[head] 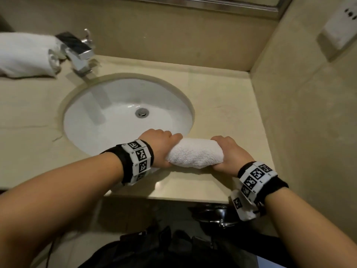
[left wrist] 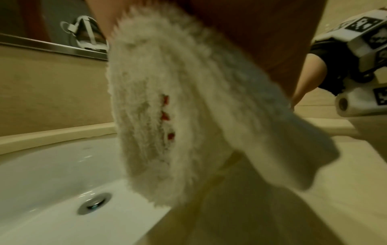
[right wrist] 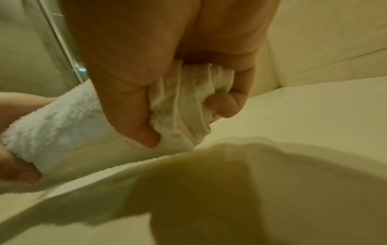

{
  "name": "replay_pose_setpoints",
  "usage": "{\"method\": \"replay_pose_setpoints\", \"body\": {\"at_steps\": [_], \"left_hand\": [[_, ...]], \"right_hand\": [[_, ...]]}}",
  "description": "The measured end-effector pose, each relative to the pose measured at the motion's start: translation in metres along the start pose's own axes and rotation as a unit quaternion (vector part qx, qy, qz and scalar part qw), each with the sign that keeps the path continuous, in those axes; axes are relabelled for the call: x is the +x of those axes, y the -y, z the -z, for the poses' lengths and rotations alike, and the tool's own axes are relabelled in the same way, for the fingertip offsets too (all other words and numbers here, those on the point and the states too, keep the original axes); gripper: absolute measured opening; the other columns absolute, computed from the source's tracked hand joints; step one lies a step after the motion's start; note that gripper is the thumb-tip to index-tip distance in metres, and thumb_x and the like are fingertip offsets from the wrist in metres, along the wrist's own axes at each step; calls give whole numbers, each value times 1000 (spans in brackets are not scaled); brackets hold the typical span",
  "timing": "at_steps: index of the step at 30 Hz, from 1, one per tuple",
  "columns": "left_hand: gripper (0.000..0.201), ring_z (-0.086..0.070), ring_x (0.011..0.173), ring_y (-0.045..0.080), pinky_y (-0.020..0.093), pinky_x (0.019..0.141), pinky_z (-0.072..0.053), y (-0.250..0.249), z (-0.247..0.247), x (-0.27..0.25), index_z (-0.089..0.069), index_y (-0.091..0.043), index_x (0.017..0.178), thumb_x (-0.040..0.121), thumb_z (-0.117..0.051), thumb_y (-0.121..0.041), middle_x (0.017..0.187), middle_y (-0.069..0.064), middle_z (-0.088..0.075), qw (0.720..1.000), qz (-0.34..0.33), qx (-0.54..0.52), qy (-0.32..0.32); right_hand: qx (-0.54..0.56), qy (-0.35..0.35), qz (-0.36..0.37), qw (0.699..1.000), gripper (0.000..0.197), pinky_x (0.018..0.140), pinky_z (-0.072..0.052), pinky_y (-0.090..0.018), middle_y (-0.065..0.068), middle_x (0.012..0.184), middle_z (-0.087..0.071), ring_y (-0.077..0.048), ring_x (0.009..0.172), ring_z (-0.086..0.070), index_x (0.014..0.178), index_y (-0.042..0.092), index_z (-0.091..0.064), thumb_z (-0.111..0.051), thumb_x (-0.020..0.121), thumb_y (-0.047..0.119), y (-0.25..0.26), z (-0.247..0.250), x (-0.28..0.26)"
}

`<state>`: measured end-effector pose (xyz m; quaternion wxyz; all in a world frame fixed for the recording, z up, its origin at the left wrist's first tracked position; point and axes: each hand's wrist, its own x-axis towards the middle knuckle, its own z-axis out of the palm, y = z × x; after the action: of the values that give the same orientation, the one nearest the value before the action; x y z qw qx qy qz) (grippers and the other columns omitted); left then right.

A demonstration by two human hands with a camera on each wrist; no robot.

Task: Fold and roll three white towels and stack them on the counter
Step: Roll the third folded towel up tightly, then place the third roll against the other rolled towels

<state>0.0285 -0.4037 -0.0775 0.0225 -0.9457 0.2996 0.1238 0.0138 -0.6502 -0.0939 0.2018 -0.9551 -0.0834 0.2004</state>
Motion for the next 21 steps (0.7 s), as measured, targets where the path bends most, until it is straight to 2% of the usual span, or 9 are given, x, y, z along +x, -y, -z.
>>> {"method": "replay_pose_setpoints", "body": {"at_steps": [5,10,12,15,18,21], "left_hand": [[80,-58,93,24,37,77,-50,42,2,-56,-22,-27,131,67,-60,-56,109,4,-58,999,46,-16,1],[84,-58,100,25,39,82,-50,122,6,-103,-20,-27,136,68,-61,-56,115,3,-57,996,89,-9,-1],[84,-57,102,26,38,83,-49,173,5,-122,-21,-27,137,68,-62,-54,116,3,-56,994,109,-7,-1],[77,-57,101,27,36,83,-46,254,-1,-150,-28,-25,134,69,-61,-50,115,4,-57,991,135,3,-7],[68,-57,98,26,37,83,-46,344,-1,-173,-35,-25,126,67,-62,-44,111,3,-58,985,173,21,8],[67,-56,100,26,39,86,-47,411,5,-182,-36,-23,125,66,-65,-36,113,4,-56,980,196,37,24]], "right_hand": [[-11,-13,51,999,63,80,-50,-39,-7,115,-47,-27,102,-53,121,32,-40,-67,64,33,64,-9,7],[-44,-42,84,995,70,79,-48,-35,-6,119,-44,-28,100,-55,128,34,-35,-67,66,29,150,-21,46],[-51,-50,96,993,72,75,-47,-33,-5,121,-43,-27,99,-55,128,35,-32,-67,66,30,196,-34,77],[-42,-50,113,991,69,76,-47,-33,-4,122,-44,-27,103,-52,127,35,-34,-67,66,30,272,-59,130],[-34,-47,117,992,67,71,-44,-31,-5,119,-44,-24,93,-52,126,33,-34,-67,67,30,353,-83,189],[-19,-45,115,992,67,77,-49,-36,-6,119,-43,-28,99,-53,126,32,-34,-67,68,29,412,-97,233]]}}
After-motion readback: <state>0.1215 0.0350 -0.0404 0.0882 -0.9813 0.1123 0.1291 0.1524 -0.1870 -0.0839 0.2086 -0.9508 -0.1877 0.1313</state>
